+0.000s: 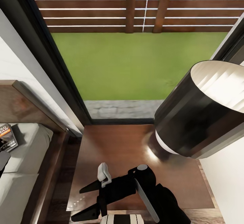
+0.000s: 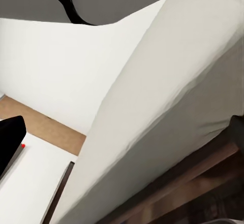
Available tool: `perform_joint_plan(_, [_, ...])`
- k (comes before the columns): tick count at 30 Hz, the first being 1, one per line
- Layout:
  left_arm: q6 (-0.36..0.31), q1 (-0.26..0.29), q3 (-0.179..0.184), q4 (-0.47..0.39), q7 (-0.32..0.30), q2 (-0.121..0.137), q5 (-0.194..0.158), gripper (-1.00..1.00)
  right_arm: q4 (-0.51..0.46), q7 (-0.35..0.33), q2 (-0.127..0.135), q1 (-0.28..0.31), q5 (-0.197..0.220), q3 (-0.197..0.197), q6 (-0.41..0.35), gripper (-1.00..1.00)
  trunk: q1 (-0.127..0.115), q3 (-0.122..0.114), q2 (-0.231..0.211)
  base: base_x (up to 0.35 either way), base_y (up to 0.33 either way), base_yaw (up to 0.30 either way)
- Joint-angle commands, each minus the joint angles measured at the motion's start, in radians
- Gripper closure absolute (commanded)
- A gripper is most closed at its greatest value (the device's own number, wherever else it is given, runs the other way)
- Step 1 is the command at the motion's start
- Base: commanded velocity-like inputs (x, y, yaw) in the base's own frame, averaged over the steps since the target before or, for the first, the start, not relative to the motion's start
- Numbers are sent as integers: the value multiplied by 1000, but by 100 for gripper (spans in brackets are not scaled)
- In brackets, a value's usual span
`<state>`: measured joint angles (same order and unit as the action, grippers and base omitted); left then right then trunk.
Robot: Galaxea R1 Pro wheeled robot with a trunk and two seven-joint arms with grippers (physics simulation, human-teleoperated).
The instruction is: In the bedroom, move the book from the bed onto either nightstand, and place the two sandals side by side next to the bed.
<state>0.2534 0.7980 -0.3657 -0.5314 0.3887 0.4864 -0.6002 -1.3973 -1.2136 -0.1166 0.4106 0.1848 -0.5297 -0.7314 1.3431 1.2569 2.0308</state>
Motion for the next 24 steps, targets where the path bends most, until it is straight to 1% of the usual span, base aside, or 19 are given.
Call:
perform_joint_plan(1, [6,-1,5,10,-1,0,-26,-100,0,0,0,1,6,0,-6,-100,0,1,0,0,0,0])
perform_joint_plan(7, [6,0,5,10,-1,-4,-26,-100,1,0,0,1,8,2,-5,-100,0,1,0,0,0,0])
perform_joint_plan(8, [12,-5,4,-1,6,2,-5,-100,7,-3,4,-5,10,8,-2,-100,0,1,0,0,0,0])
perform_joint_plan(9, [18,-11,4,-1,12,8,1,-100,11,-3,4,-6,10,10,-2,-100,0,1,0,0,0,0])
perform_joint_plan(11, [26,-17,4,-2,13,17,0,-100,11,-3,4,-6,10,10,-2,-100,0,1,0,0,0,0])
perform_joint_plan(17, [25,-26,4,-4,24,15,-8,-100,11,-3,5,-6,13,9,-2,-100,-23,-18,-42,0,0,0])
perform_joint_plan(24, [25,-28,4,-4,30,15,-9,-100,12,-3,4,-6,13,9,-2,-100,-50,-40,-91,0,0,0])
